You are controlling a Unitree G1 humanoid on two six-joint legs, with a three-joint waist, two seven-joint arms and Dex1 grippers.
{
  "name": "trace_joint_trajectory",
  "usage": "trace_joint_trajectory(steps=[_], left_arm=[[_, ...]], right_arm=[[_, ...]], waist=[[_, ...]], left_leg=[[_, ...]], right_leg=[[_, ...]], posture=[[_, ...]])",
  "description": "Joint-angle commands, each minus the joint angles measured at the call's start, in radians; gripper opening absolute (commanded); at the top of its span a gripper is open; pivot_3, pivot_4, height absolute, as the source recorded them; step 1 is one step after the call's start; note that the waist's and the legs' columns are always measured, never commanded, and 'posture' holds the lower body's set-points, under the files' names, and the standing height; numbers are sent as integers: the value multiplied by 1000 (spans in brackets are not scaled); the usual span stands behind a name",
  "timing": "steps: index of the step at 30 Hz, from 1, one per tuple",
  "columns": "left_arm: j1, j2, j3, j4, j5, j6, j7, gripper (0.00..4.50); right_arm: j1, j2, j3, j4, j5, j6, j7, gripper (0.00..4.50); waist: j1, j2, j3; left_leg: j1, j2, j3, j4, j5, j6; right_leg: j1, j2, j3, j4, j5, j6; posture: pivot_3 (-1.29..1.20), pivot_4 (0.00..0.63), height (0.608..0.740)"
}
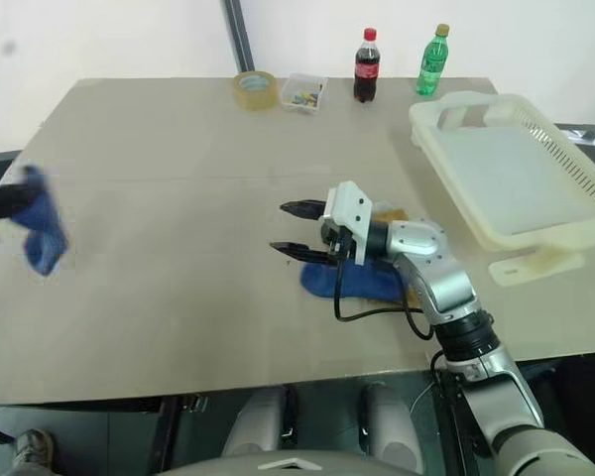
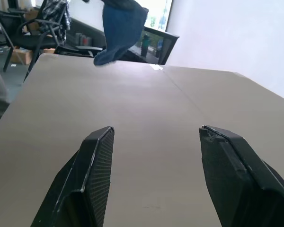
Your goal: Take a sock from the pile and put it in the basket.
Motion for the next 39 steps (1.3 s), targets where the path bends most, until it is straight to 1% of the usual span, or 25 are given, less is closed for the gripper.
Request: trace_joint_trajectory(steps=[1,2,3,4,5,6,7,8,11,12,14,17,19,23,25,28,29,30,31,32,33,34,36,37,39], left_arm=[[-66,-205,-281,-112,11,32,145,378],[-77,-266,-355,-140,33,31,169,731],[-85,-312,-422,-161,71,25,187,942],[-89,-349,-461,-165,103,13,204,1349],[-96,-381,-464,-155,116,-6,217,1681],[-100,-394,-451,-144,120,-25,213,1681],[-97,-384,-425,-134,121,-39,189,1681],[-91,-364,-399,-125,122,-47,161,1681],[-70,-267,-333,-74,183,-103,70,1681],[-73,-245,-316,-52,203,-120,54,1681],[-89,-212,-308,17,269,-174,37,1681],[-104,-192,-347,88,378,-249,19,1681],[-116,-195,-411,120,461,-291,19,1681],[-135,-212,-526,171,596,-351,8,1681],[-133,-222,-551,168,631,-363,-2,1681],[-104,-241,-533,131,640,-354,-7,1681],[-82,-246,-511,109,631,-346,-7,1171],[-59,-250,-491,84,622,-337,-6,1113],[-37,-256,-468,58,611,-329,-3,692],[-10,-271,-431,21,587,-303,13,374],[15,-287,-393,-14,564,-277,29,187],[60,-303,-346,-68,536,-244,46,4],[149,-337,-269,-178,496,-185,75,0],[187,-355,-242,-227,481,-162,92,0],[257,-392,-180,-316,445,-119,121,0]], right_arm=[[-6,-7,-25,-50,-6,-2,-29,2916],[-3,-9,-23,-56,-10,3,-38,2916],[0,-11,-21,-66,-11,19,-48,2916],[3,-14,-19,-75,-13,37,-59,2916],[7,-16,-17,-84,-20,58,-75,2916],[9,-16,-14,-92,-27,76,-92,2916],[13,-15,-7,-102,-37,98,-112,2916],[15,-14,3,-110,-51,128,-134,2916],[2,20,42,-87,-79,189,-183,2916],[-4,34,52,-77,-77,215,-188,2916],[-22,64,78,-28,-98,226,-201,2916],[-51,95,111,46,-113,239,-182,2916],[-81,119,131,113,-114,232,-151,2916],[-164,173,180,323,-168,199,-122,2916],[-204,197,194,437,-209,170,-129,2916],[-249,224,200,575,-265,104,-147,2916],[-255,228,197,592,-270,91,-142,2404],[-259,229,197,599,-274,79,-132,2251],[-261,227,199,603,-279,65,-124,1847],[-263,222,202,606,-288,43,-117,1547],[-265,218,205,611,-298,21,-109,1311],[-268,210,213,615,-308,-14,-89,899],[-273,198,221,624,-320,-74,-42,220],[-275,194,222,629,-321,-102,-16,43],[-274,188,227,624,-310,-142,58,43]], waist=[[-4,-1,0],[-4,-5,0],[-8,-11,2],[-10,-14,2],[-11,-16,2],[-8,-15,2],[-7,-15,2],[-8,-15,2],[-9,-15,2],[-9,-15,2],[-6,-14,2],[-2,-14,2],[0,-14,2],[-3,-15,2],[-2,-14,2],[-3,-14,2],[-4,-14,2],[-5,-13,2],[-5,-13,2],[-7,-14,2],[-9,-13,2],[-9,-13,2],[-11,-13,2],[-15,-13,2],[-15,-13,2]], left_leg=[[0,0,-1,0,2,4],[-1,1,-2,0,2,4],[-2,3,-3,0,2,3],[-2,4,-4,0,2,3],[-2,6,-4,0,2,3],[-2,7,-4,0,2,3],[-1,8,-5,0,2,3],[0,8,-5,0,2,3],[1,10,-6,0,2,3],[2,10,-6,1,3,2],[2,10,-8,1,3,1],[3,10,-8,1,4,1],[1,10,-8,2,4,1],[-1,10,-7,2,3,1],[-1,10,-7,1,3,1],[0,10,-7,1,3,1],[0,10,-7,1,3,1],[0,10,-7,1,3,1],[0,10,-7,1,3,1],[0,10,-7,1,3,1],[0,10,-7,1,3,1],[0,11,-7,1,3,1],[0,11,-7,1,3,1],[0,11,-7,1,3,1],[0,11,-7,1,3,1]], right_leg=[[0,2,0,1,2,4],[0,4,0,1,2,4],[0,7,0,1,2,4],[-1,8,0,2,2,4],[-1,10,0,1,3,4],[-2,12,0,1,2,3],[-1,12,0,1,2,3],[-1,14,0,2,2,2],[-1,16,-1,3,1,1],[-1,16,-1,3,-1,-2],[-1,17,0,3,-1,-2],[-1,17,0,3,-1,-3],[-1,16,0,2,1,-6],[-1,16,0,0,2,-5],[-1,16,0,0,3,-2],[-1,16,-1,1,3,-2],[-1,16,-1,1,3,-2],[-1,16,0,1,3,-2],[-1,16,0,1,3,-2],[-1,16,0,1,3,-2],[-1,16,0,1,3,-2],[-1,16,0,1,3,-2],[-1,16,0,1,3,-2],[-1,16,0,1,3,-2],[-1,16,0,1,3,-2]], posture=[[0,150,740],[0,150,740],[0,150,740],[0,150,740],[0,150,740],[0,150,740],[0,150,740],[0,150,740],[0,150,740],[0,150,740],[0,150,740],[0,150,740],[0,150,740],[0,150,740],[0,150,740],[0,150,740],[0,150,740],[0,150,740],[0,150,740],[0,150,740],[0,150,740],[0,150,740],[0,150,740],[0,150,740],[0,150,740]])
